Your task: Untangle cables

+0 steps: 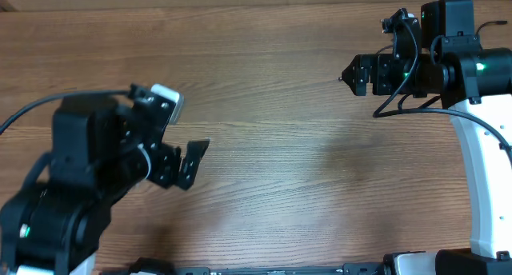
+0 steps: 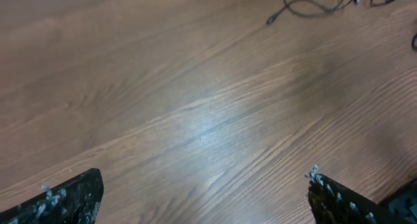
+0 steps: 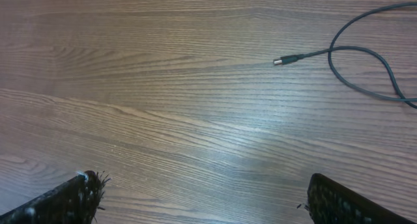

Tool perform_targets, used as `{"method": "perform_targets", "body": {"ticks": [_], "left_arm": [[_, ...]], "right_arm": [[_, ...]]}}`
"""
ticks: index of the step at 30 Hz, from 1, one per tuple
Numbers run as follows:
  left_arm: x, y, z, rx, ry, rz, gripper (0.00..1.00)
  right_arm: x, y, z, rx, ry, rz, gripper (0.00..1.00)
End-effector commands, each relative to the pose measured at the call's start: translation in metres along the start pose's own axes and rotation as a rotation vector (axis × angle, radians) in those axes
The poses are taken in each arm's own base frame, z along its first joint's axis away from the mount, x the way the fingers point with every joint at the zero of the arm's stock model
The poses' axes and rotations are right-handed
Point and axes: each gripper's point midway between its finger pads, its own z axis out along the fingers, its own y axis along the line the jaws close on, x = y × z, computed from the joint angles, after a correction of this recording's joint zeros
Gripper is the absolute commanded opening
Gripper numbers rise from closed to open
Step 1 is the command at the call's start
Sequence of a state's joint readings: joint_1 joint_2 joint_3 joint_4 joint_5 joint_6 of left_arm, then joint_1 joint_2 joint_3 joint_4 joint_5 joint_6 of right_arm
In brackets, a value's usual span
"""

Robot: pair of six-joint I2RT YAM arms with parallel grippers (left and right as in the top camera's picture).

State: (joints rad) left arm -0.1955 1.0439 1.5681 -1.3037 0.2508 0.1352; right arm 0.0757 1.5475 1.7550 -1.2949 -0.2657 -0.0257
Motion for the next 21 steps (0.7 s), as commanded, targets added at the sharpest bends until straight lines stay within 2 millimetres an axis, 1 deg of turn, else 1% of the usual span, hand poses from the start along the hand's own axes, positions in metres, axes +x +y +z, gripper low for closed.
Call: {"method": "perform_targets", "body": {"ticks": [1, 6, 10, 14, 16, 18, 21], "left_arm": [[-0.003, -0.004, -0.022, -0.012, -0.066, 0.035, 1.00], [0.000, -0.010, -0.043, -0.021, -0.126, 0.051, 1.00], [0.002, -0.012, -0.050, -0.024, -0.147, 0.056, 0.99], [0.011, -0.011, -0.050, -0.038, -0.129, 0.058, 1.00], [0.018, -0.011, -0.048, -0.037, -0.120, 0.056, 1.00], [0.027, -0.011, -0.043, -0.034, -0.112, 0.045, 1.00], [0.041, -0.010, -0.030, -0.034, -0.124, 0.041, 1.00]], "right_arm": [[-0.004, 0.004, -0.005, -0.008, -0.019, -0.009, 1.00], [-0.004, 0.004, -0.005, -0.008, -0.020, -0.009, 1.00], [-0.004, 0.004, -0.005, -0.008, -0.020, -0.008, 1.00], [-0.004, 0.004, -0.005, -0.008, -0.020, -0.008, 1.00], [-0.004, 0.004, -0.005, -0.008, -0.020, -0.009, 1.00], [-0.004, 0.004, -0.005, -0.008, -0.020, -0.008, 1.00], [-0.004, 0.004, -0.005, -0.008, -0.019, -0.009, 1.00]]}}
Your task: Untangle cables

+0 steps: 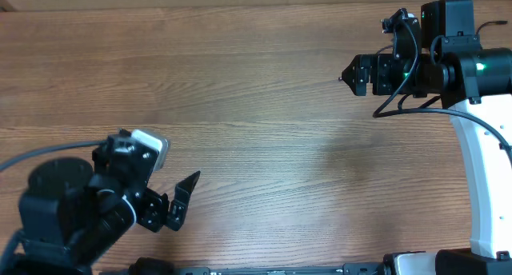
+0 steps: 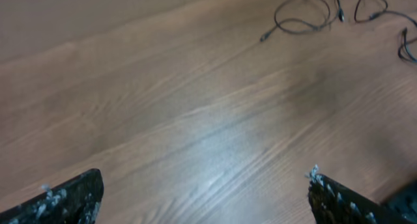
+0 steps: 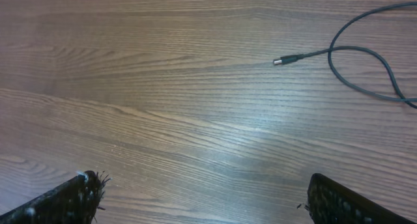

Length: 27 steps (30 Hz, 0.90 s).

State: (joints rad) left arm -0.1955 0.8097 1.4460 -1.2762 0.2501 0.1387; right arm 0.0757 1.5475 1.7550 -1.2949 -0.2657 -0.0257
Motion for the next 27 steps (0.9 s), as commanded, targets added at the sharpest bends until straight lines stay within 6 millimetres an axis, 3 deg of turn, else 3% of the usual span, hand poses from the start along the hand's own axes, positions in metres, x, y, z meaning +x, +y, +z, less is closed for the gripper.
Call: {"method": "perform_targets", "body": {"ticks": [1, 11, 19, 27], "left_arm": [[0.020, 0.002, 0.011, -0.009, -0.005, 0.007, 1.00], [0.058, 0.002, 0.054, 0.028, -0.196, -0.050, 1.00], [0.054, 0.001, 0.075, 0.057, -0.482, 0.006, 1.00], [0.045, 0.007, 0.077, 0.026, -0.746, 0.066, 1.00]], "right_arm": [[-0.004, 0.004, -0.005, -0.008, -0.020, -0.008, 1.00], [-0.004, 0.004, -0.005, -0.008, -0.020, -0.008, 1.00], [-0.004, 0.004, -0.005, -0.008, -0.020, -0.008, 1.00], [-0.004, 0.004, -0.005, -0.008, -0.020, -0.009, 1.00]]}}
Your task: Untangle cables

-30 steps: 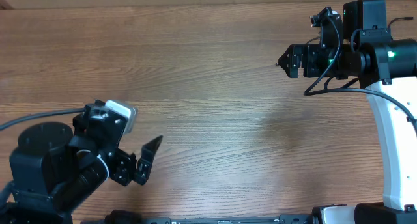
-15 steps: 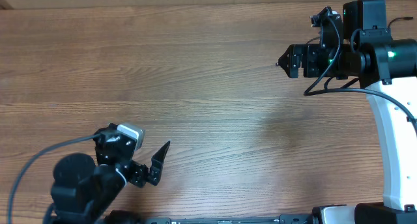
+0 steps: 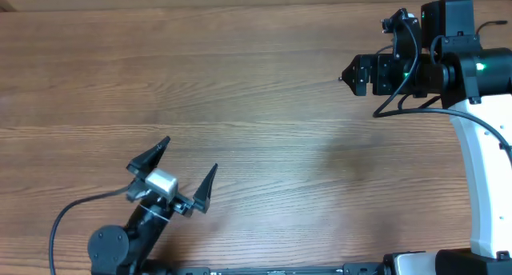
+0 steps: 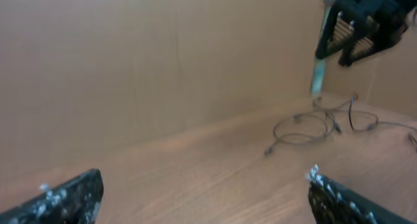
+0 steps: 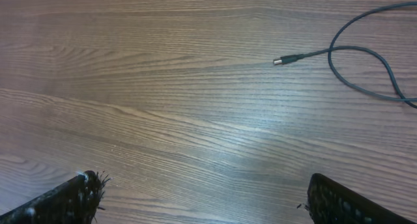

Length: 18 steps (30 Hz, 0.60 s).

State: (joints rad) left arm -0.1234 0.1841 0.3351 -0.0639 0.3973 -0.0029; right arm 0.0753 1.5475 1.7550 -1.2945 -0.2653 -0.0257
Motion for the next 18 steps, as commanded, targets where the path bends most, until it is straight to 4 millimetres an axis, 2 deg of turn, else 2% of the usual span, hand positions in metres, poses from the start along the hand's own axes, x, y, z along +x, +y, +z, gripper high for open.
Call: {"method": "perform_targets", "body": {"ticks": [1, 9, 13, 18], "left_arm": [[0.004, 0.003, -0.002, -0.018, -0.075, -0.019, 1.00], [0.014, 0.029, -0.010, -0.168, -0.211, -0.111, 1.00], [0.032, 0.045, -0.011, -0.244, -0.230, -0.192, 1.00], [0.053, 0.060, -0.013, -0.342, -0.166, -0.223, 1.00]], "right_arm": [[-0.004, 0.004, -0.005, -0.008, -0.019, -0.008, 1.00], [-0.004, 0.004, -0.005, -0.008, -0.019, -0.008, 1.00], [-0.004, 0.004, -0.005, -0.008, -0.019, -0.008, 1.00], [-0.004, 0.004, -0.005, -0.008, -0.019, -0.008, 1.00]]}}
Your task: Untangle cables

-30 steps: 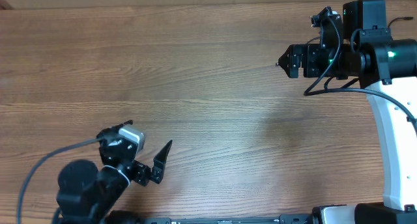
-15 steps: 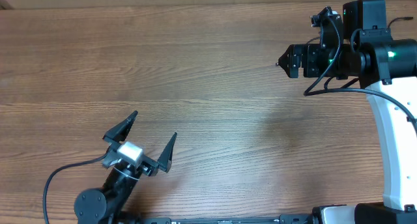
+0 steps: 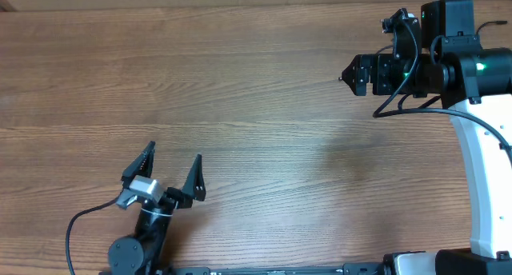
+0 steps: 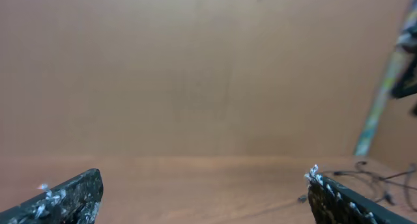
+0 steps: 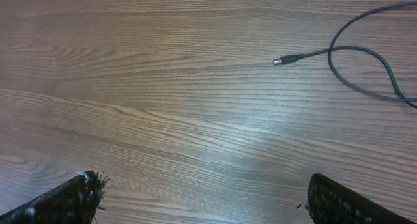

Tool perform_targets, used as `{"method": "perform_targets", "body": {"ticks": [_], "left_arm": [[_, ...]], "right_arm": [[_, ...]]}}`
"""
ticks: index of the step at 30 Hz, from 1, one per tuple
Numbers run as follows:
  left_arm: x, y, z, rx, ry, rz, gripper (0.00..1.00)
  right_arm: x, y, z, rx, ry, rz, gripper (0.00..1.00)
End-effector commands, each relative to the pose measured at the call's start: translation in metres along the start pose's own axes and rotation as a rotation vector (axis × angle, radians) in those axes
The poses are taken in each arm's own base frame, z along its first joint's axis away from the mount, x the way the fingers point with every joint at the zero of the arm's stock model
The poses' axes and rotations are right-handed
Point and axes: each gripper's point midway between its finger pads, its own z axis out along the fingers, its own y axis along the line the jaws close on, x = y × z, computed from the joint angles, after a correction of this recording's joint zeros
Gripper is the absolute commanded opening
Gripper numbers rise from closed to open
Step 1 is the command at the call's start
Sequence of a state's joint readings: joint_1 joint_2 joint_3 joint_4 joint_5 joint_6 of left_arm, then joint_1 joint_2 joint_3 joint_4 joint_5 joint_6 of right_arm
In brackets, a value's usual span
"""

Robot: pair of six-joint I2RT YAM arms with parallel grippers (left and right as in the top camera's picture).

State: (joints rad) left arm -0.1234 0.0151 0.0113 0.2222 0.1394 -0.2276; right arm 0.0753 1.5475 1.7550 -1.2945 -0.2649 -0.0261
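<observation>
A thin black cable [image 5: 362, 61] lies on the wooden table, its plug end [image 5: 281, 60] pointing left and a loop running off the right edge. From the left wrist view, cables [image 4: 365, 177] show small and blurred, far off at the right. My right gripper [image 5: 208, 201] hangs open above bare wood, the cable well beyond it; from overhead it [image 3: 352, 73] is at the table's far right. My left gripper [image 3: 170, 173] is open and empty at the front left, pointing level across the table [image 4: 195, 175].
A plain brown wall [image 4: 195, 68] stands behind the table. The right arm's white base [image 3: 480, 179] runs along the right edge. A dark cord [image 3: 88, 219] trails from the left arm at the front edge.
The left arm has drawn back a little further to the front edge and tilted up, so its camera now faces mostly wall. The right arm and the cable have not moved.
The left gripper was open at mid-left, looking down at wood with cables far off. Then it was lower and nearer the front. Then it sat at the front edge pointing across the table, as now. The right gripper stayed open over the cable area throughout.
</observation>
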Motion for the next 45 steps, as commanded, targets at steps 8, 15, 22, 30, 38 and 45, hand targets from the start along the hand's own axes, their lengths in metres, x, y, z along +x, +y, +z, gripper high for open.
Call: {"method": "perform_targets", "body": {"ticks": [8, 15, 22, 30, 38, 45], "left_arm": [[0.056, 0.057, -0.015, -0.310, 0.211, 0.016, 1.00], [0.058, 0.063, -0.018, -0.329, 0.231, 0.077, 1.00], [0.059, 0.064, -0.018, -0.319, 0.247, 0.151, 1.00], [0.060, 0.061, -0.017, -0.296, 0.257, 0.192, 1.00], [0.060, 0.061, -0.017, -0.293, 0.257, 0.197, 0.99], [0.059, 0.061, -0.017, -0.296, 0.254, 0.198, 1.00]], "right_arm": [[-0.004, 0.004, -0.005, -0.009, -0.019, -0.008, 1.00], [-0.004, 0.004, -0.005, -0.009, -0.019, -0.008, 1.00], [-0.004, 0.004, -0.005, -0.009, -0.019, -0.008, 1.00], [-0.004, 0.004, -0.005, -0.009, -0.019, -0.008, 1.00], [-0.004, 0.004, -0.005, -0.009, -0.019, -0.008, 1.00], [-0.004, 0.004, -0.005, -0.009, -0.019, -0.008, 1.00]]}}
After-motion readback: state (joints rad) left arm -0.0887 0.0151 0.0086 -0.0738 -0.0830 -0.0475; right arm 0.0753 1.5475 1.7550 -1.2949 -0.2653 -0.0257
